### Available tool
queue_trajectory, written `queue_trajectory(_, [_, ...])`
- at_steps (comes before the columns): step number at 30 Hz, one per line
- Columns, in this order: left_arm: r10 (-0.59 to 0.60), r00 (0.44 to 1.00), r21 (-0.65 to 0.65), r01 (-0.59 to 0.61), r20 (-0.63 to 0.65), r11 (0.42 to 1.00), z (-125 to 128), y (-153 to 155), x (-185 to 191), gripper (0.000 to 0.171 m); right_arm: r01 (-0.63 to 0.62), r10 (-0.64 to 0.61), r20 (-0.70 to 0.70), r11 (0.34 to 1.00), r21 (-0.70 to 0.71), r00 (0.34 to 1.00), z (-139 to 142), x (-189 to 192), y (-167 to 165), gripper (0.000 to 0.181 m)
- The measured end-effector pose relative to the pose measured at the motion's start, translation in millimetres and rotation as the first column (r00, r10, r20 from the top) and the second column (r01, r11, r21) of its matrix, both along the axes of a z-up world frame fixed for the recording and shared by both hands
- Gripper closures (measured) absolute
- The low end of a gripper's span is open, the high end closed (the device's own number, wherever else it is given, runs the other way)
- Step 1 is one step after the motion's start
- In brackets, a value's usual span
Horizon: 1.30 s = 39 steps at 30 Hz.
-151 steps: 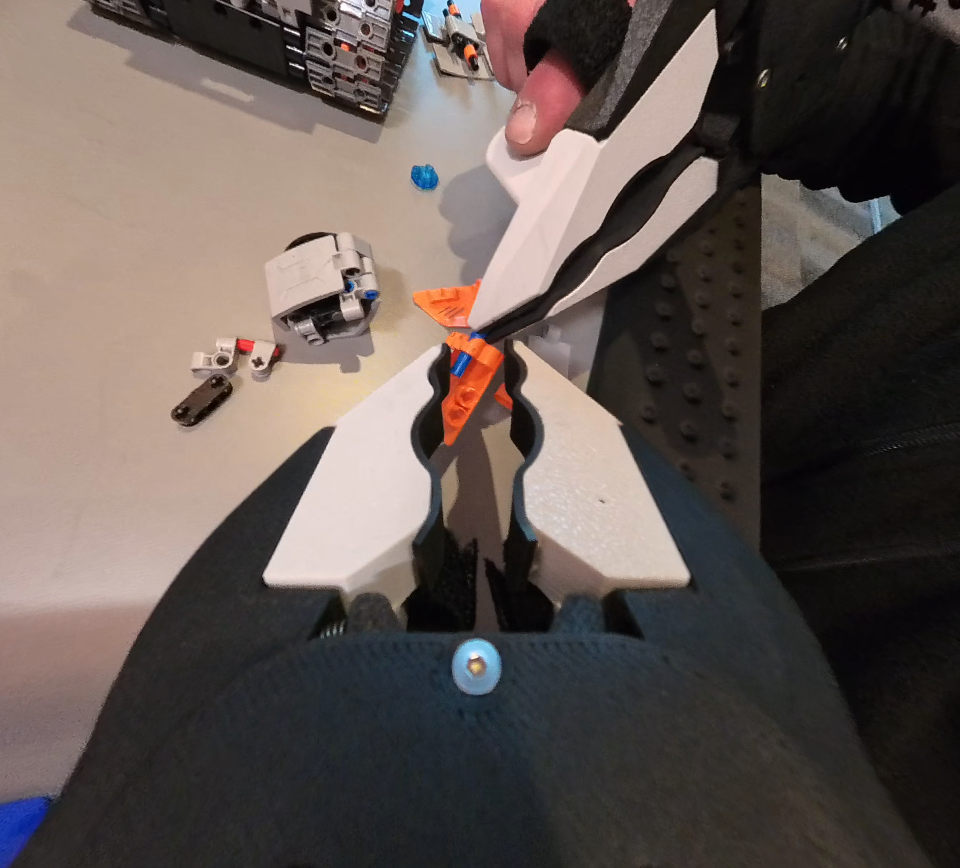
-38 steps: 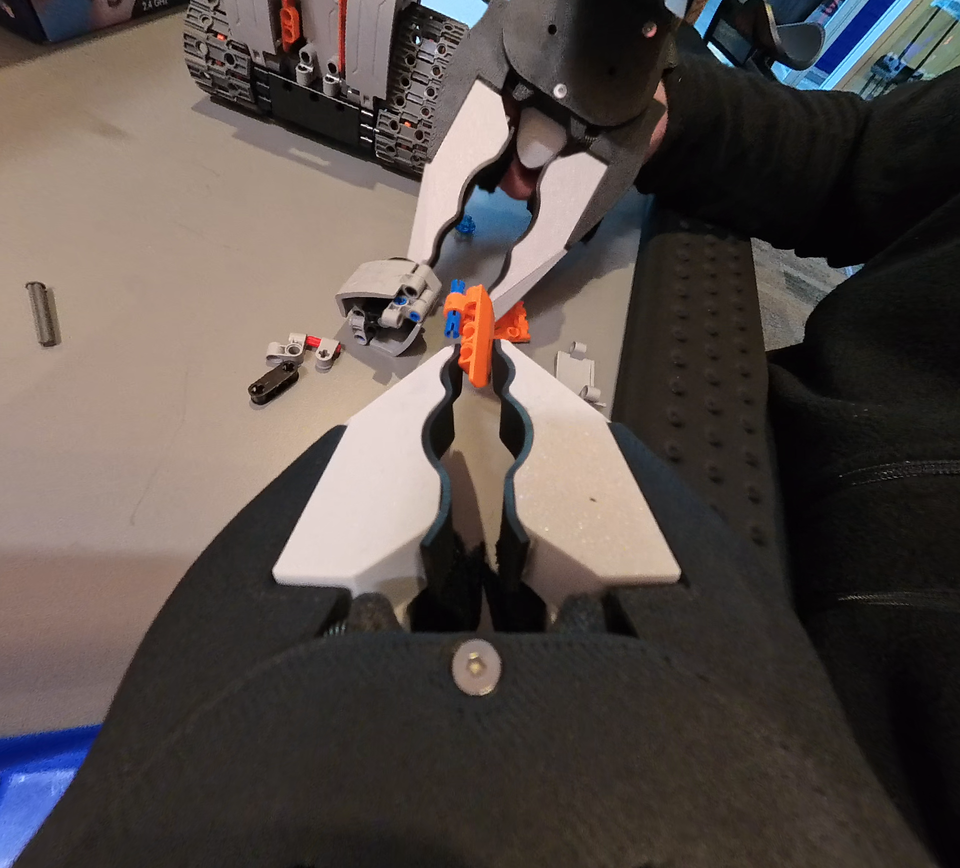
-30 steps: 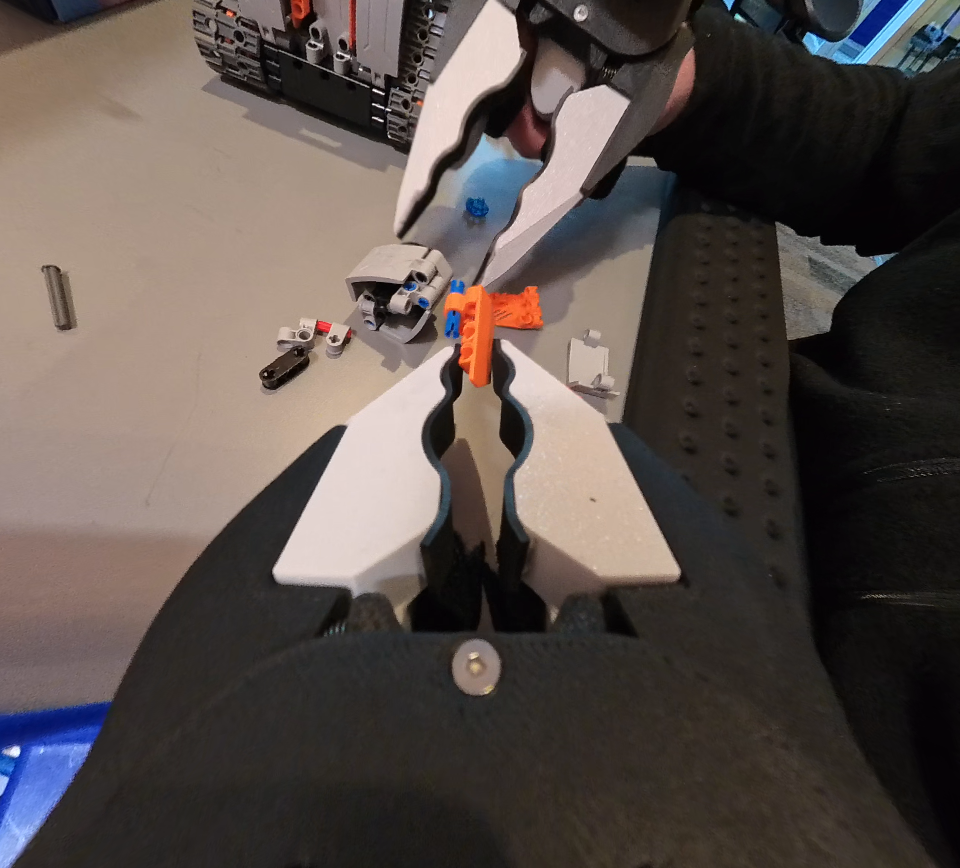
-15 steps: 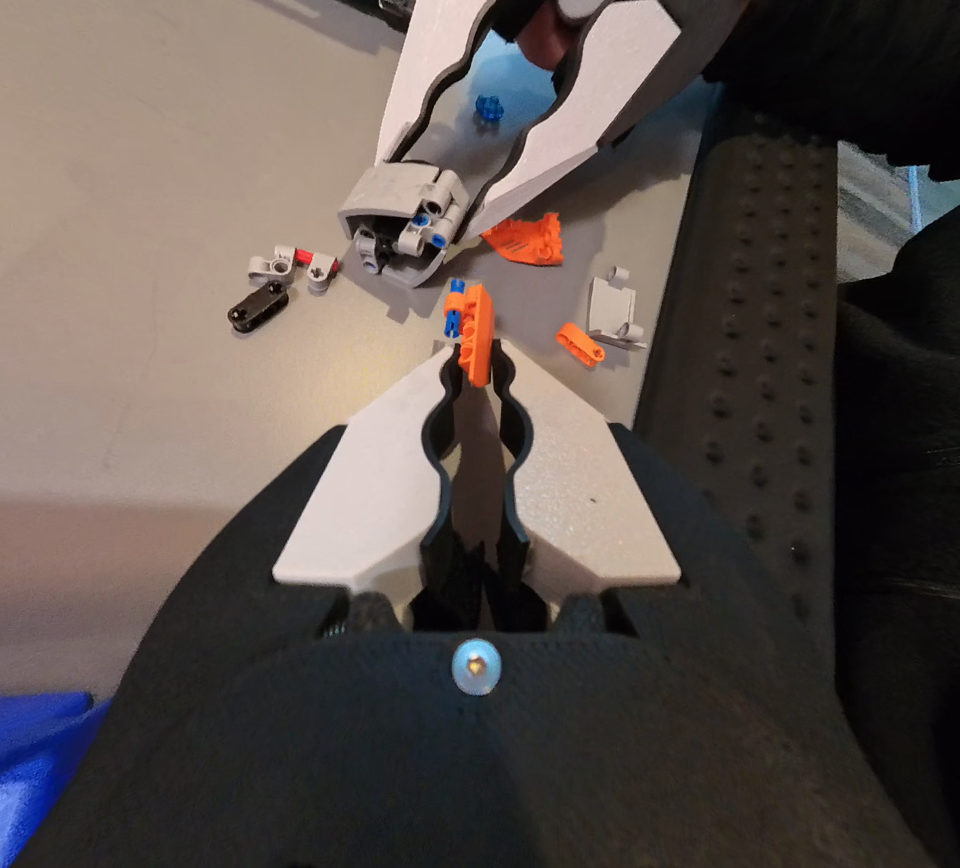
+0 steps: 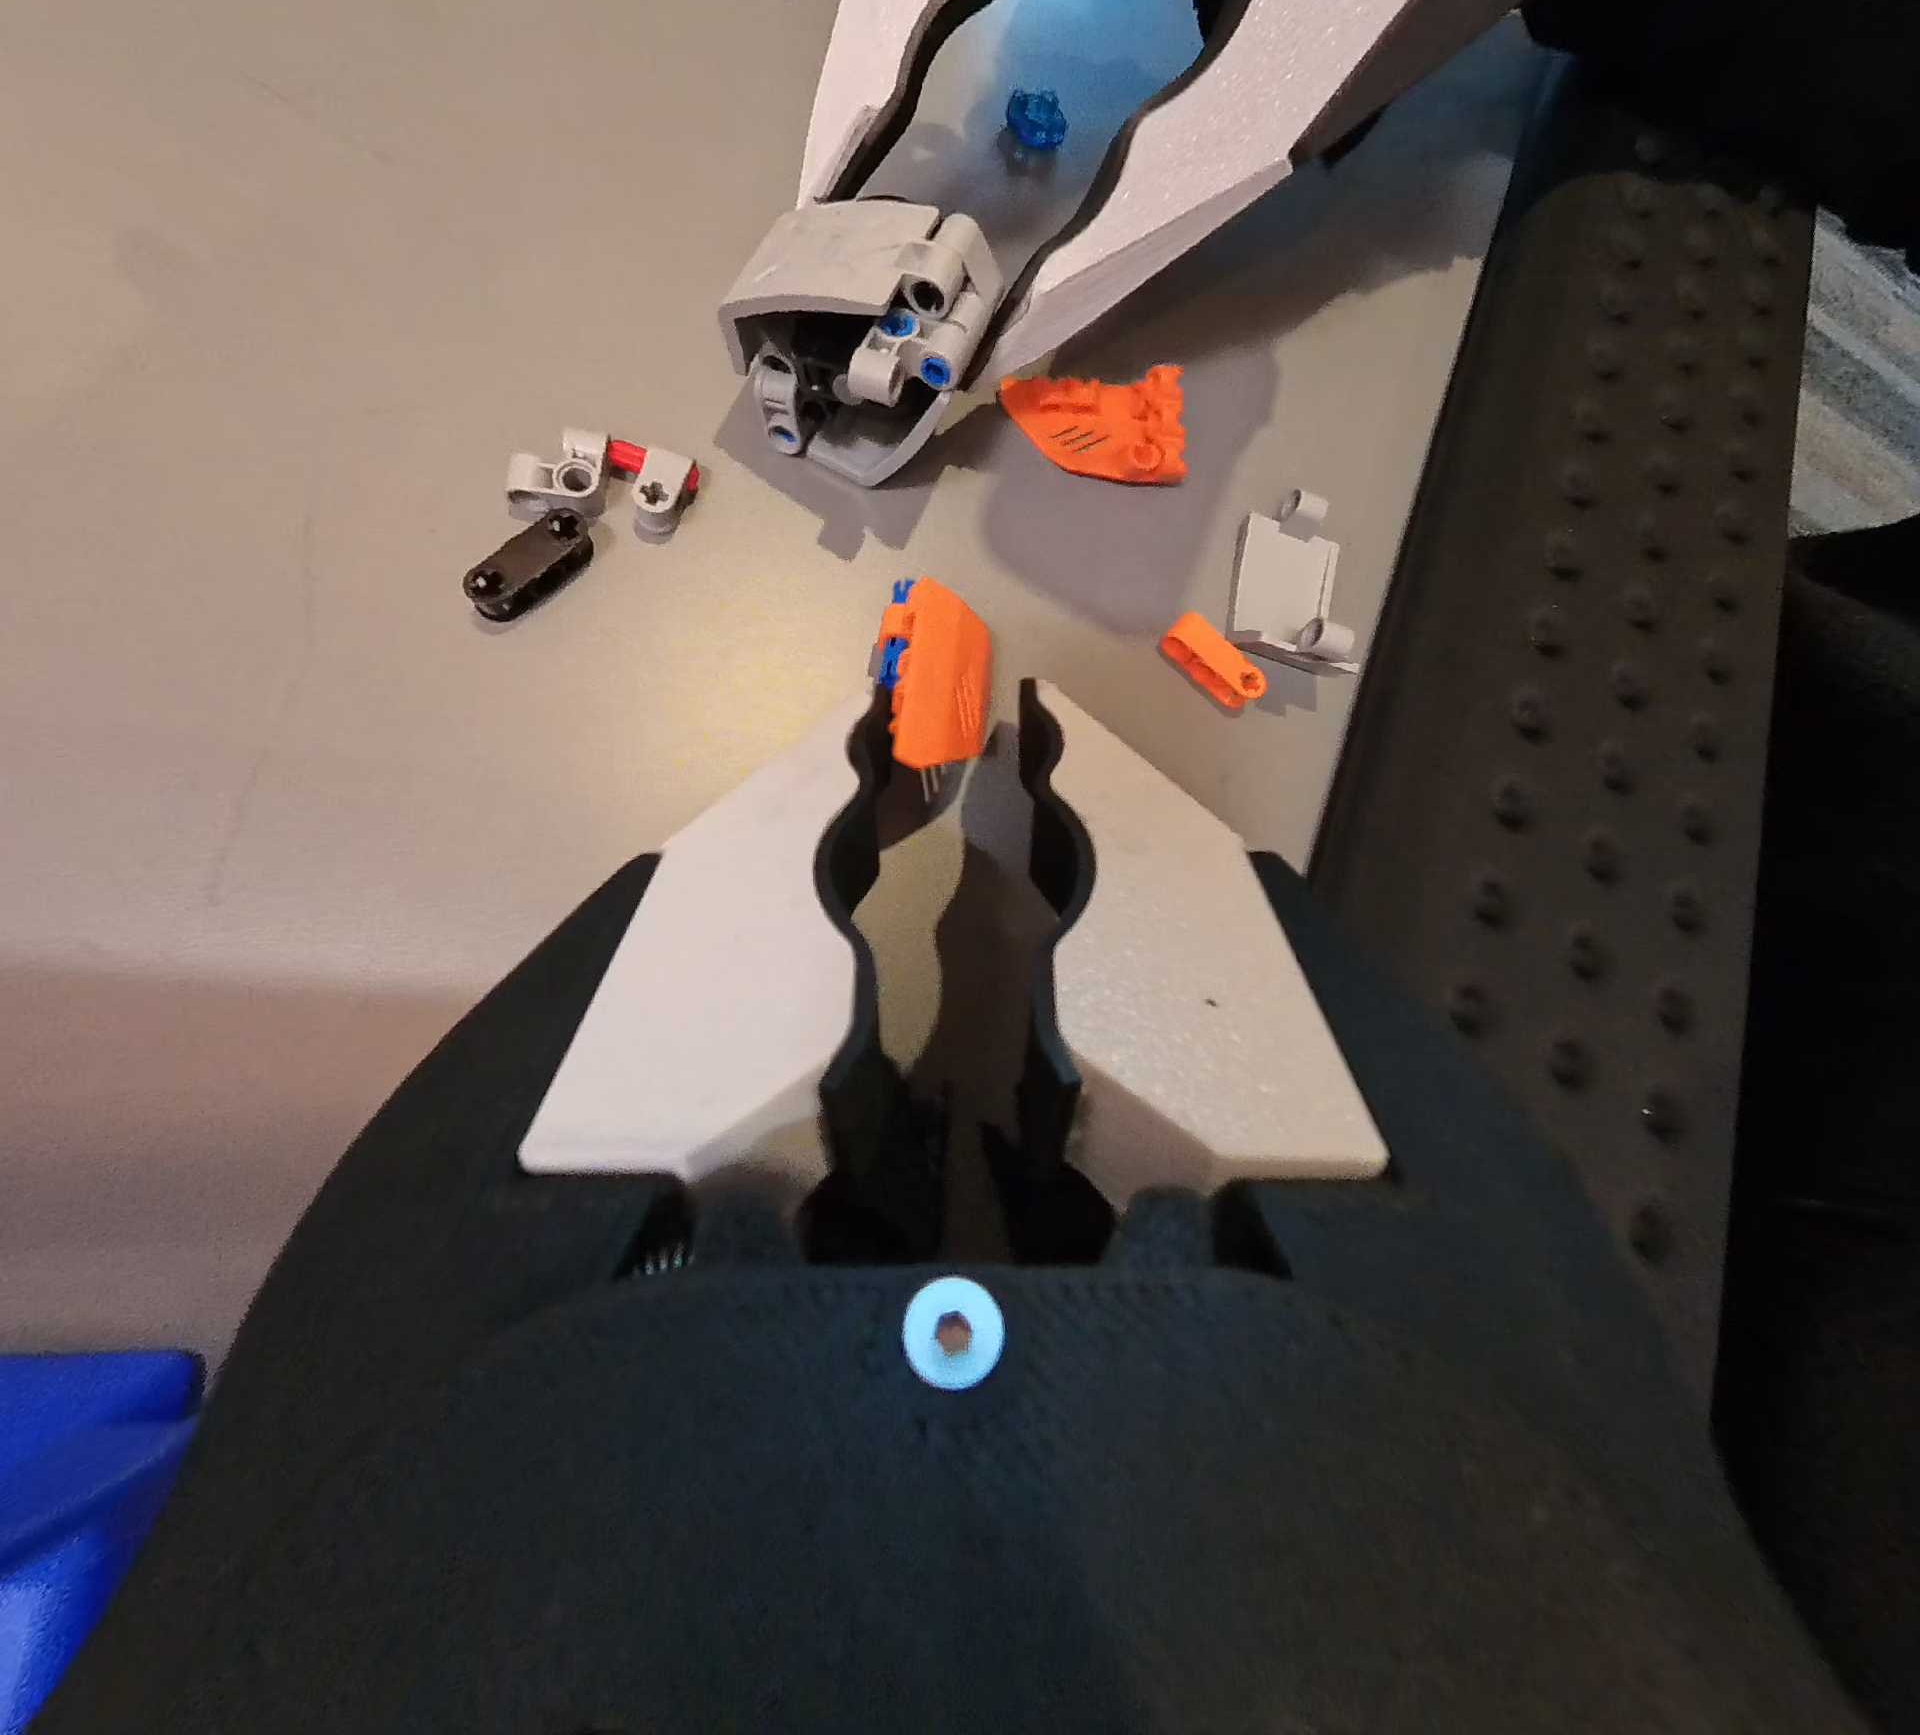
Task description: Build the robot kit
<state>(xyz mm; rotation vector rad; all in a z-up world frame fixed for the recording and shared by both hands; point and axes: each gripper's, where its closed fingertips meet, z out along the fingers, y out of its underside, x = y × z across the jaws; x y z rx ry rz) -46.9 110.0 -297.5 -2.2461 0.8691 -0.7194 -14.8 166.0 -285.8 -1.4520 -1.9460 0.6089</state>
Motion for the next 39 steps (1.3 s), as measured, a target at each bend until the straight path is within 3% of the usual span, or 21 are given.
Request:
queue_trajectory(10, [0.018,1.0,0.052,-0.018,0.003,0.998,5.8,3.5,-2.5,0.132,-0.004,0.004,0.0,1.0,-0.008,1.0,0.7,1.0,-0.8,0.149])
queue_trajectory(28, [0.021,0.999,0.127,-0.025,0.028,0.992,21.6,4.3,-3.2,0.131,0.022,-0.022,-0.005,0.999,0.031,1.0,7.2,3.9,6.5,0.148])
queue_trajectory(39, [0.011,0.998,0.259,-0.027,0.065,0.966,47.9,5.7,-3.0,0.135,0.043,-0.032,-0.069,0.987,0.154,0.997,46.5,21.3,12.2,0.143])
